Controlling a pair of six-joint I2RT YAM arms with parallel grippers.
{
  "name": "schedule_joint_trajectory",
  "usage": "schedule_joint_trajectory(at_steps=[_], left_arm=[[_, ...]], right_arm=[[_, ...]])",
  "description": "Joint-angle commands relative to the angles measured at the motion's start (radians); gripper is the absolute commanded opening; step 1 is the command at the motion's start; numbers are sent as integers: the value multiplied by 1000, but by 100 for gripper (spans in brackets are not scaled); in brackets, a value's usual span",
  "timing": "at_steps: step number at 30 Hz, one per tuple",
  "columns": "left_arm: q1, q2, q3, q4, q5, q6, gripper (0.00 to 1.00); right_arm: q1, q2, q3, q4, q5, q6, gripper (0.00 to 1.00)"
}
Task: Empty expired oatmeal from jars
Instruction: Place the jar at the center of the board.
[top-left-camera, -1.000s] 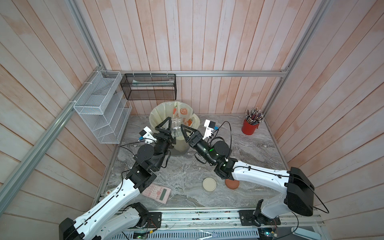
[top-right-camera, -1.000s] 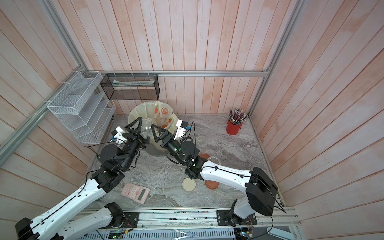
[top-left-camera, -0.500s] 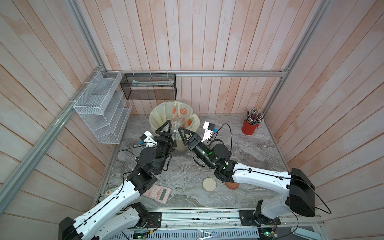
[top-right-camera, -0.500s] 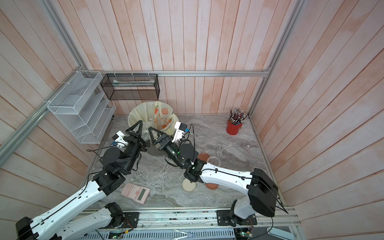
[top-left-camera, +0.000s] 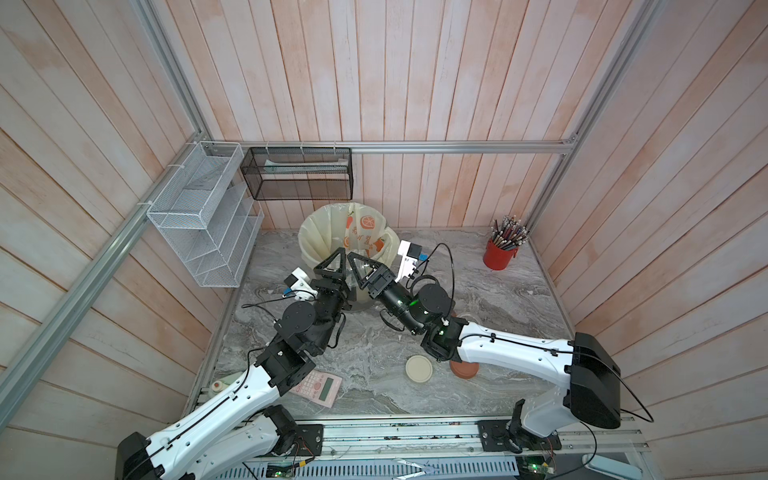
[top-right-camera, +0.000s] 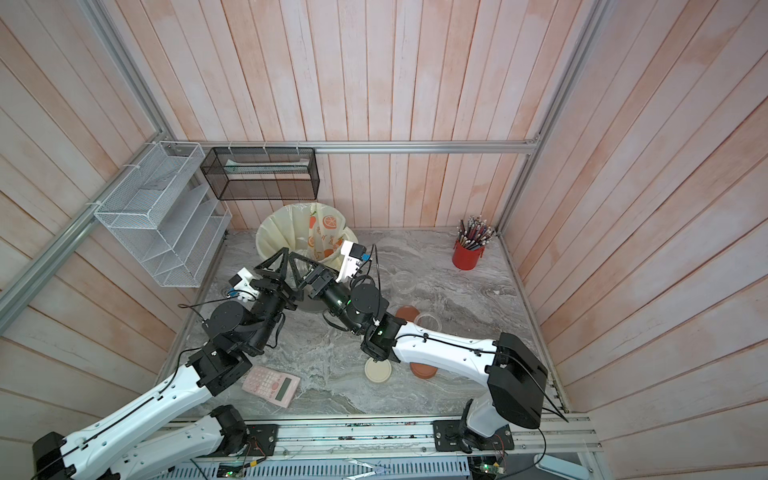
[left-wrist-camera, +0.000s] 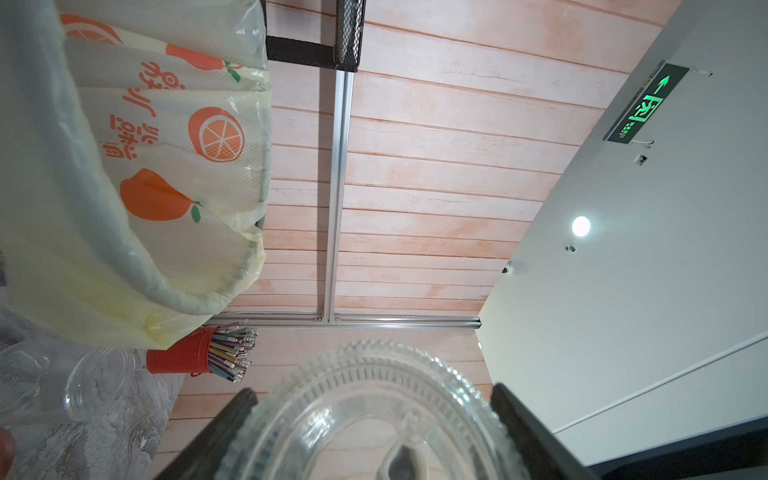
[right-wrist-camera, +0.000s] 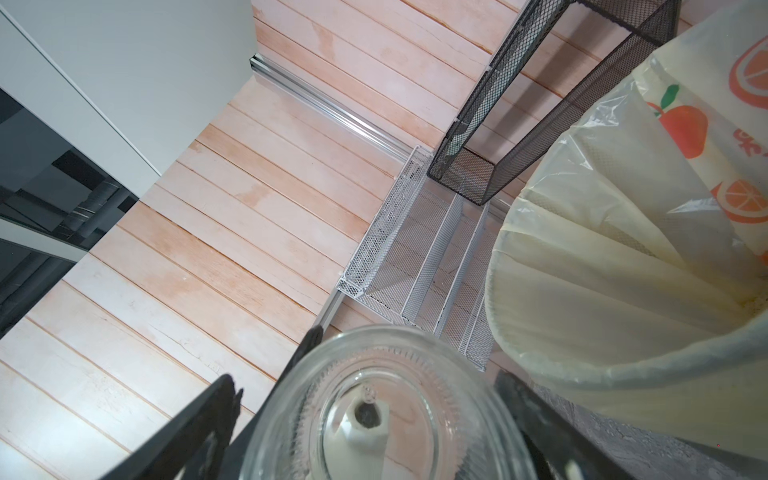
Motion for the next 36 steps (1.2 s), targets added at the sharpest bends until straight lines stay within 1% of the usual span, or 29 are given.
schedule_joint_trajectory(at_steps=[1,4,9,11,14,17,19,21,22,24,25,26,28,29,33,36], left_arm=[[-16,-16,1,53,-6,-3,6],[-18,-18,-1,51,-6,-6,6],[-23,-19,-10,59,-4,0,6],[-24,-20,-16,67,-1,-5,6],[-25,-21,-16,74,12,2,6],[-26,-21,-19,71,24,4,10],[-25,-25,-24,63,30,4,19],[-26,-37,-38,53,30,3,31],[-25,-43,-46,52,26,5,38],[-25,-62,-60,43,23,17,55],[-25,-71,-66,35,19,22,62],[-25,-79,-72,34,16,32,67],[-25,-96,-86,44,16,52,73],[-24,-102,-93,61,20,74,83],[-24,-116,-106,62,33,96,96],[-24,-117,-127,95,32,98,99]], right_arm=[[15,1,7,36,-20,-38,94],[18,0,5,38,-23,-43,90],[18,-1,-17,64,-24,-27,87],[17,0,-19,69,-27,-22,80],[18,1,-14,70,-42,-27,76],[17,-3,-19,64,-42,-24,60],[18,-8,-29,66,-38,-24,50],[17,-20,-42,54,-20,-28,40],[18,-28,-49,47,-10,-31,38],[18,-50,-65,35,11,-47,33],[18,-60,-71,33,19,-53,33],[18,-70,-79,32,27,-58,32],[18,-86,-89,22,42,-64,29],[18,-92,-95,22,45,-66,28],[18,-106,-116,25,59,-66,25],[18,-110,-118,19,64,-71,25]])
